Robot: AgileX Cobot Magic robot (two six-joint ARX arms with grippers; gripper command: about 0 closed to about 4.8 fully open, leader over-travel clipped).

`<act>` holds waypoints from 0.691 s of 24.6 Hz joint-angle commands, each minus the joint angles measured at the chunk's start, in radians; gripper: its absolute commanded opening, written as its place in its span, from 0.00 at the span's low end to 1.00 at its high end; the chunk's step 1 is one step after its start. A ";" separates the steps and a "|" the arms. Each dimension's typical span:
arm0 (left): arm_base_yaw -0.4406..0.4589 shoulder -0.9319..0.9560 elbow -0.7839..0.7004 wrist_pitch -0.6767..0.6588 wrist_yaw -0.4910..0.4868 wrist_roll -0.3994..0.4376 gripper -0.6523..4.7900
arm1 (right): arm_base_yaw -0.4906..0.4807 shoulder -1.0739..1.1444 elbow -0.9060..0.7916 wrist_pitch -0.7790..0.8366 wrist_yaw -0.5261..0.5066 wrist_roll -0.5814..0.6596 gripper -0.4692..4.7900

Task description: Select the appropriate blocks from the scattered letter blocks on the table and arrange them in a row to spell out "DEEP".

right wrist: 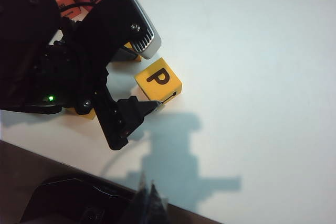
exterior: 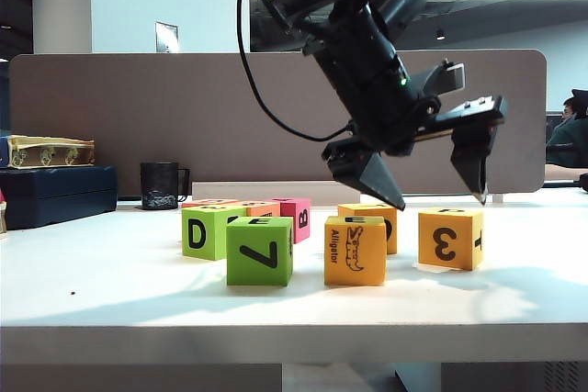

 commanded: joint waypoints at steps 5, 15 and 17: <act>-0.020 0.037 0.002 0.024 0.001 0.006 0.90 | 0.000 -0.003 0.005 -0.007 0.000 -0.003 0.09; -0.044 0.040 0.003 0.049 0.000 -0.040 0.64 | 0.000 -0.003 0.005 -0.007 0.000 -0.003 0.09; -0.047 0.037 0.006 0.041 0.001 -0.055 0.64 | 0.000 -0.003 0.005 -0.006 0.000 -0.003 0.09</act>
